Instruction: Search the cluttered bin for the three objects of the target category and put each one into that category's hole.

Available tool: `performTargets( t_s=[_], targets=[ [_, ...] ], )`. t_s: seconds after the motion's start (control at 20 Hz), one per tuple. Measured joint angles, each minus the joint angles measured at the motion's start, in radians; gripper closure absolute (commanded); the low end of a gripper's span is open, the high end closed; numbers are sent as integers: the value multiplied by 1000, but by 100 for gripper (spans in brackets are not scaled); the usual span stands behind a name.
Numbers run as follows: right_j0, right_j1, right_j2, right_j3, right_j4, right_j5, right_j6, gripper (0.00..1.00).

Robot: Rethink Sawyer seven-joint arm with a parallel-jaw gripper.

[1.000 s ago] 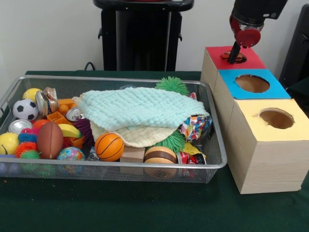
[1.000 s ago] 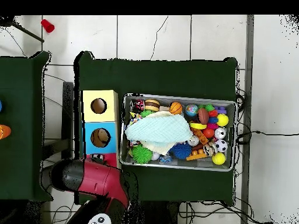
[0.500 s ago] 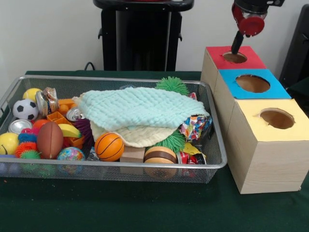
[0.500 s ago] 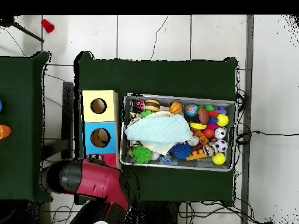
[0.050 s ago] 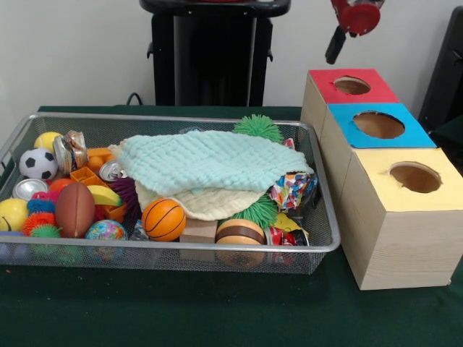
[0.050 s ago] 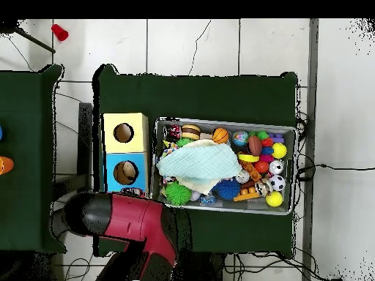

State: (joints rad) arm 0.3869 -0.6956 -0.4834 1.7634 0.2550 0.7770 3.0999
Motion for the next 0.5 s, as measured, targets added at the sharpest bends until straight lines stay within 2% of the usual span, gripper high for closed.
performTargets(
  t_s=[0.3,0.5],
  targets=[
    [-43,1,-20,-71,-75,1,0,100],
    [-61,23,-56,-150,-146,7,0,100]
  ],
)
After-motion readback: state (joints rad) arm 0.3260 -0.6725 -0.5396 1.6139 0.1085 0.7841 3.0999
